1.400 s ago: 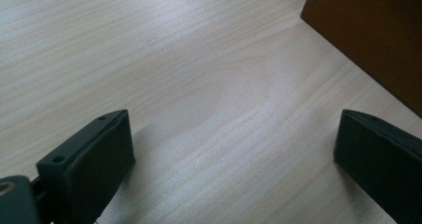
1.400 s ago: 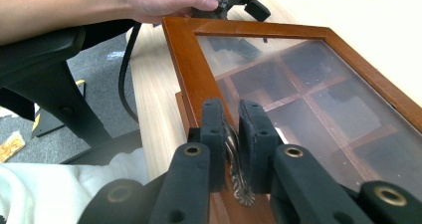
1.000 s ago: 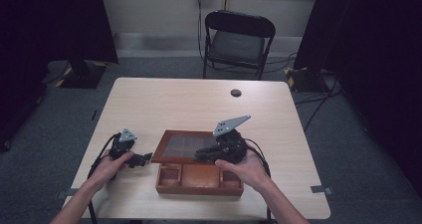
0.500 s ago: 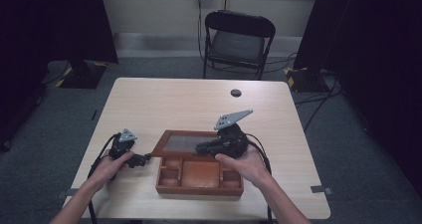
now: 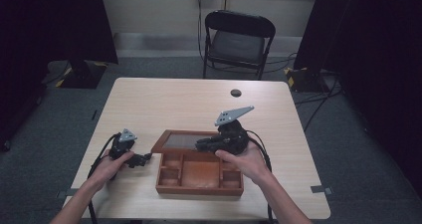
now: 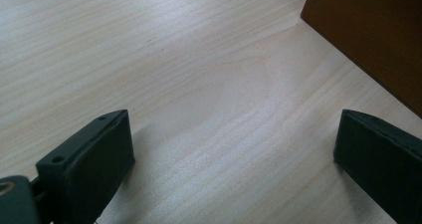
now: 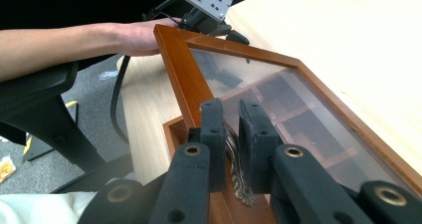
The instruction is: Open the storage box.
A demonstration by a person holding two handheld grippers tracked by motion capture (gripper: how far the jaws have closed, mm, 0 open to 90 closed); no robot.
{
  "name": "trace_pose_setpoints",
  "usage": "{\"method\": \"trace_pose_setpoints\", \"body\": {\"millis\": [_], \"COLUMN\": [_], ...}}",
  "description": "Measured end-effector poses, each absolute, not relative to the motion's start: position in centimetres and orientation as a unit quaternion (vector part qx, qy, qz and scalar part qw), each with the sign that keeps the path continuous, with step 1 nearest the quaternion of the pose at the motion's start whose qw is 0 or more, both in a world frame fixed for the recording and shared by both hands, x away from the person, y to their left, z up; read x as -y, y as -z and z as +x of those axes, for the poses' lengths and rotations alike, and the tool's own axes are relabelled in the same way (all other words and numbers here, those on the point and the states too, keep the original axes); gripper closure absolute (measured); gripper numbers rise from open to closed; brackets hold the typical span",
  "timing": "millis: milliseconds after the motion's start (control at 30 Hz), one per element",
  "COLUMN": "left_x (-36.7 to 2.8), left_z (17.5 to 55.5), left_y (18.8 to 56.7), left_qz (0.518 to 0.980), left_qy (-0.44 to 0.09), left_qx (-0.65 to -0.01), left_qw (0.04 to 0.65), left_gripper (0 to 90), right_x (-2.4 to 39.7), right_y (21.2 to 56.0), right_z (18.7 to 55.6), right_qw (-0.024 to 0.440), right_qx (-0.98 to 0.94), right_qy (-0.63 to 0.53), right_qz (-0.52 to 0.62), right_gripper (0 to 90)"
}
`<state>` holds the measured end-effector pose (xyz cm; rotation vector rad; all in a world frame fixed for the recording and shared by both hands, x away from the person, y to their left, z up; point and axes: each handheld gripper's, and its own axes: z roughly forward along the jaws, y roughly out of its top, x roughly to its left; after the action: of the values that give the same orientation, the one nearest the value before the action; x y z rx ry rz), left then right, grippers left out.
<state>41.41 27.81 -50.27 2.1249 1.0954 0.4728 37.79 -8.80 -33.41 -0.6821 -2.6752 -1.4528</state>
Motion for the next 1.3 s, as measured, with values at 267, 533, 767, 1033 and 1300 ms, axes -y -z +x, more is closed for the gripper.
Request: {"method": "trace_pose_setpoints", "body": {"millis": [267, 533, 767, 1033, 1300], "left_x": [-27.9, -27.9, -27.8, -27.8, -27.8], "left_z": [41.4, 41.4, 41.4, 41.4, 41.4], "left_y": [50.2, 50.2, 50.3, 50.3, 50.3], "left_qz": [0.820, 0.822, 0.820, 0.820, 0.820], "left_qy": [-0.182, -0.183, -0.183, -0.183, -0.183], "left_qx": [-0.420, -0.419, -0.421, -0.421, -0.421], "left_qw": [0.342, 0.341, 0.343, 0.343, 0.343], "left_gripper": [1.6, 1.6, 1.6, 1.6, 1.5], "right_x": [8.8, 8.8, 8.8, 8.8, 8.8], "right_y": [33.1, 32.7, 32.5, 32.3, 32.2], "right_z": [38.0, 38.4, 38.6, 38.9, 39.0], "right_qw": [0.012, 0.011, 0.013, 0.015, 0.017], "right_qx": [0.858, 0.856, 0.856, 0.855, 0.855], "right_qy": [0.463, 0.466, 0.464, 0.466, 0.465], "right_qz": [-0.221, -0.226, -0.228, -0.228, -0.230], "right_gripper": [82.1, 82.1, 82.1, 82.1, 82.2]}}
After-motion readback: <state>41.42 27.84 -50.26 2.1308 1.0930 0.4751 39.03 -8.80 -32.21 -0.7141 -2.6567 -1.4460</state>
